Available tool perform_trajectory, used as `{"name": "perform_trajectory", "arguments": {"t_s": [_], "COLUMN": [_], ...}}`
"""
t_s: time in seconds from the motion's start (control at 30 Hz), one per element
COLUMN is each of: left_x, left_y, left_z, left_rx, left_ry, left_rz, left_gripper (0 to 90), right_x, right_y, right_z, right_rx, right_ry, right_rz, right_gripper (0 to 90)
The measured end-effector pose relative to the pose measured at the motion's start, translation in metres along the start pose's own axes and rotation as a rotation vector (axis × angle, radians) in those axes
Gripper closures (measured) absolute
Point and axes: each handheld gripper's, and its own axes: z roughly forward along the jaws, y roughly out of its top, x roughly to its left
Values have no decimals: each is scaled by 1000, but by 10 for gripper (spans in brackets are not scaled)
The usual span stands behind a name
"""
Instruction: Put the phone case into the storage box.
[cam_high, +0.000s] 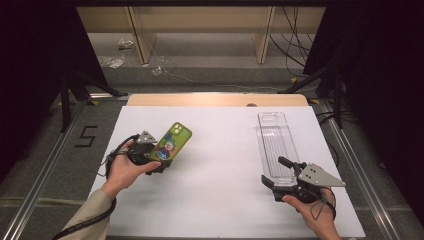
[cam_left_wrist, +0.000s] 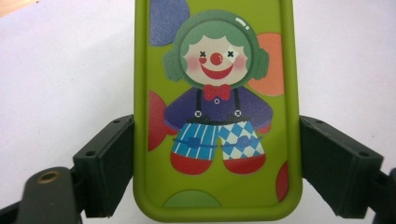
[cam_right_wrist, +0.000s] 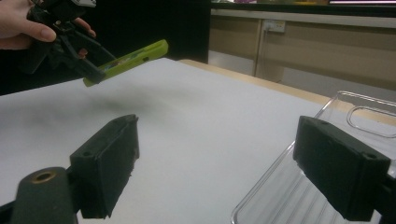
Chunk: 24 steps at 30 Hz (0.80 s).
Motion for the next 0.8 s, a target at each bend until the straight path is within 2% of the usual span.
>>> {"name": "perform_trajectory", "arguments": {"t_s": [0.2, 0.8], "left_x": [-5, -22], "left_y": [-1, -11], "left_z": [-1, -1], "left_rx": [-2, -54], "left_ry": [-11, -28], "left_rz": [10, 19], "left_gripper": [161, 161], "right_x": [1, 3], "right_y": [1, 4], "right_z": [2, 9], "right_rx": [5, 2], "right_ry": [4, 13], "right_rz": [0, 0], "right_gripper": [154, 155]}}
